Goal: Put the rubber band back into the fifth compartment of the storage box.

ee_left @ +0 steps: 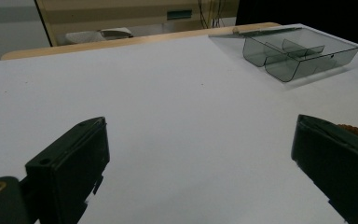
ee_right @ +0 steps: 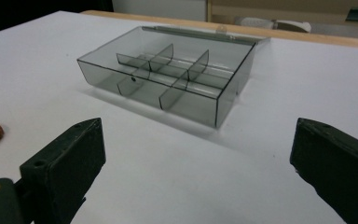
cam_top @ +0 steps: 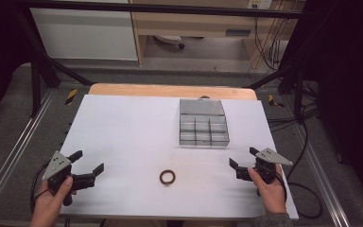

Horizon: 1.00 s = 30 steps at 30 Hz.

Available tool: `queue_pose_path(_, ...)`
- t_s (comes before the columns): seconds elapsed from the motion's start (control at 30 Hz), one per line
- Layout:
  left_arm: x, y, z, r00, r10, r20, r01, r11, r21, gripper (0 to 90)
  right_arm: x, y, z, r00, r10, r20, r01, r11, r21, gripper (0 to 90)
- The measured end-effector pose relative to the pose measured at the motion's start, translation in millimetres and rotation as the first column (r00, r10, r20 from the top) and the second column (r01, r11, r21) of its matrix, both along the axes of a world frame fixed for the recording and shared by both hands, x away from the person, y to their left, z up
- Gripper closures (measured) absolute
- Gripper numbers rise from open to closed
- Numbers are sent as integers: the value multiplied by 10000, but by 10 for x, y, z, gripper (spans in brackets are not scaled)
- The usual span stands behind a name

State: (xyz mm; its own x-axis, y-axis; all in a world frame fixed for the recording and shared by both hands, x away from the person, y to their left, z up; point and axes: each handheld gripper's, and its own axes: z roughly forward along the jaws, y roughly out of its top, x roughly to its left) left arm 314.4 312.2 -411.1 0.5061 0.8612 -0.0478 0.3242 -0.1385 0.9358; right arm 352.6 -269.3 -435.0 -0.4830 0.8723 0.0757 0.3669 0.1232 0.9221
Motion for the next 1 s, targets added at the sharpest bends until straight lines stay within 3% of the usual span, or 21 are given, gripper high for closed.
queue_pose_path(0.2,-1,-3,-7,10000,9,1,-9,10000,66,41,-11,131,90,9996,75,267,-80,9998,164,46)
queue_pose_path(0.43,9,-2,-16,9999,61,-88,-62,10000,-66,41,30,371,244,9990,348,267,-345,9993,-112,29)
queue_pose_path(0.83,20,9,-28,9997,227,-87,-227,9997,-36,41,183,807,562,9892,1418,374,-1399,9889,-509,60)
queue_pose_path(1.0,20,13,-34,9995,295,-111,-295,9996,-6,42,286,1052,656,9830,1779,444,-1765,9837,-348,42)
